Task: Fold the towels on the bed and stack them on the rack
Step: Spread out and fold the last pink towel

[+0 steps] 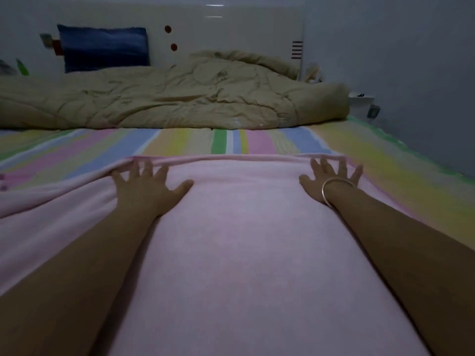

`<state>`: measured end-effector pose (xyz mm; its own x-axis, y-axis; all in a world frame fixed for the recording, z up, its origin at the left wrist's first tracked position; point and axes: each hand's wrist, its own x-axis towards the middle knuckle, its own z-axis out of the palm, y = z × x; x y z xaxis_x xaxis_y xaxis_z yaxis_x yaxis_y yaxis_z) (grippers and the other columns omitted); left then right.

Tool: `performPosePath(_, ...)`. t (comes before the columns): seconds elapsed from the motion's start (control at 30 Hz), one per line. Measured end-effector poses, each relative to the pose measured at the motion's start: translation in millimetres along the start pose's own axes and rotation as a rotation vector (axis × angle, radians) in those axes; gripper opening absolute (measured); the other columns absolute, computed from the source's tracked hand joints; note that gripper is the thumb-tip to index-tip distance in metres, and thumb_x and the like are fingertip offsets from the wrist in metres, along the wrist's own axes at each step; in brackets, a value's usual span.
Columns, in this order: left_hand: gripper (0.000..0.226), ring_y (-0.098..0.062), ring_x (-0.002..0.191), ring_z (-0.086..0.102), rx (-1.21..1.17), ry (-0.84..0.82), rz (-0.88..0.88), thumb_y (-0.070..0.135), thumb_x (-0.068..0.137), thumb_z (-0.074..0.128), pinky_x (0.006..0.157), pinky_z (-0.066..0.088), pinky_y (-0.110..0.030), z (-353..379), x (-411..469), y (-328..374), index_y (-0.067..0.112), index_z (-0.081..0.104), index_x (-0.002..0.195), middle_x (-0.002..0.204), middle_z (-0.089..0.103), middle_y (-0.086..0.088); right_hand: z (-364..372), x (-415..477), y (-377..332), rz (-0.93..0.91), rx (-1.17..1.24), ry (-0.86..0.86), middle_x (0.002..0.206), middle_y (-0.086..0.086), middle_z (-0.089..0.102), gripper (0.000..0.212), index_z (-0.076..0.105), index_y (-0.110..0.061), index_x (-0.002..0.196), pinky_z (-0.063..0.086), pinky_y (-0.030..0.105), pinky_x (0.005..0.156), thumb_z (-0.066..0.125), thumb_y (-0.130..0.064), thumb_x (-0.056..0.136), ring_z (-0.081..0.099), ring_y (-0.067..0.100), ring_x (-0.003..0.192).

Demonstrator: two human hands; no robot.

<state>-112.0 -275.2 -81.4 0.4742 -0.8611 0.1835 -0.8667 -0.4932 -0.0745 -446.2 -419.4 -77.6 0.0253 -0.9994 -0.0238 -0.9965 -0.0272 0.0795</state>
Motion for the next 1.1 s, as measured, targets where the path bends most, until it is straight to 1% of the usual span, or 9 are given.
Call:
performPosePath(0.17,0.051,-0.028,0.125,0.046,0.258,0.238,0.147,0.051,0.098,0.029,0.106,0.028,-0.048,-15.9,-28.4,19.2,0.019,0.056,0.126,0.132,0.055,-0.010,-5.1,-18.4,-17.2,0.104,-0.276,0.039,0.160,0.008,-0.006,0.071,-0.004,-0.026,0.153,-0.017,0.067,0.106,0.004,-0.060,0.092,-0.012,0.040,0.144)
performPosePath(0.3,0.014,-0.032,0.084,0.062,0.001,0.244,0.396,0.022,0.086,0.060,0.073,0.049,-0.041,-22.9,-67.3,12.4,0.012,0.071,0.088,0.089,0.065,-0.012,-17.0,-60.1,-21.6,0.074,-0.127,-0.058,0.160,0.006,-0.010,0.069,-0.005,-0.023,0.153,-0.014,0.064,0.109,0.006,-0.059,0.095,-0.014,0.033,0.145)
performPosePath(0.4,0.063,-0.029,0.122,0.054,-0.294,0.002,0.313,0.047,0.091,0.022,0.100,0.042,-0.042,-24.8,-112.4,-10.7,0.015,0.060,0.129,0.133,0.058,-0.011,-19.8,-121.7,-8.3,-0.061,0.076,-0.179,0.160,0.001,-0.014,0.071,-0.006,-0.025,0.153,-0.009,0.057,0.114,0.007,-0.063,0.094,-0.015,0.024,0.146)
performPosePath(0.5,0.054,-0.013,0.148,0.014,-0.265,-0.110,0.297,0.042,0.103,0.019,0.119,0.010,-0.036,-31.1,-166.8,-26.2,0.022,0.021,0.153,0.160,0.018,0.003,-25.9,-194.9,16.6,-0.269,0.111,-0.220,0.159,0.000,-0.017,0.070,-0.007,-0.024,0.153,-0.008,0.048,0.117,0.008,-0.061,0.096,-0.014,0.019,0.147)
performPosePath(0.73,0.058,-0.008,0.148,-0.001,-0.236,-0.298,0.302,0.042,0.103,0.020,0.120,0.001,-0.032,-71.3,-311.8,-43.0,0.020,0.004,0.154,0.162,-0.002,0.003,-18.2,-376.0,108.4,-0.533,0.037,-0.243,0.156,-0.002,-0.024,0.076,-0.014,-0.018,0.151,-0.011,0.037,0.118,0.004,-0.063,0.093,-0.019,0.012,0.145)
performPosePath(0.83,0.070,-0.007,0.148,-0.004,-0.240,-0.312,0.337,0.059,0.097,0.012,0.120,-0.002,-0.033,-89.1,-378.2,-44.0,0.020,0.001,0.155,0.162,-0.005,0.003,-13.0,-441.9,147.6,-0.578,0.033,-0.240,0.146,-0.010,-0.031,0.121,-0.018,-0.020,0.150,-0.015,0.033,0.115,-0.037,-0.080,0.047,-0.023,0.009,0.142)
performPosePath(0.9,0.094,-0.007,0.148,-0.005,-0.248,-0.342,0.370,0.078,0.079,-0.003,0.120,-0.003,-0.032,-101.0,-417.1,-44.8,0.021,0.001,0.154,0.161,-0.005,0.004,-9.6,-477.3,168.2,-0.591,0.014,-0.213,0.146,-0.009,-0.032,0.129,-0.019,-0.021,0.149,-0.016,0.031,0.113,-0.046,-0.077,0.035,-0.024,0.010,0.142)
performPosePath(1.0,0.116,-0.008,0.148,0.000,-0.278,-0.301,0.447,0.089,0.057,-0.014,0.119,0.002,-0.031,-120.1,-470.2,-45.0,0.029,0.010,0.154,0.162,0.002,0.003,-11.5,-524.6,193.5,-0.632,0.048,-0.220,0.144,-0.008,-0.033,0.128,-0.016,-0.025,0.150,-0.015,0.032,0.114,-0.039,-0.082,0.038,-0.027,0.008,0.139)
performPosePath(1.1,0.113,-0.001,0.146,0.009,-0.464,-0.221,0.572,0.094,0.061,-0.008,0.118,0.005,-0.026,-140.1,-515.9,-39.0,0.033,0.028,0.149,0.158,0.016,0.009,-17.3,-553.6,217.3,-0.720,0.136,-0.206,0.149,-0.015,-0.021,0.111,-0.001,-0.036,0.151,-0.008,0.030,0.117,-0.005,-0.095,0.056,-0.019,0.002,0.139)
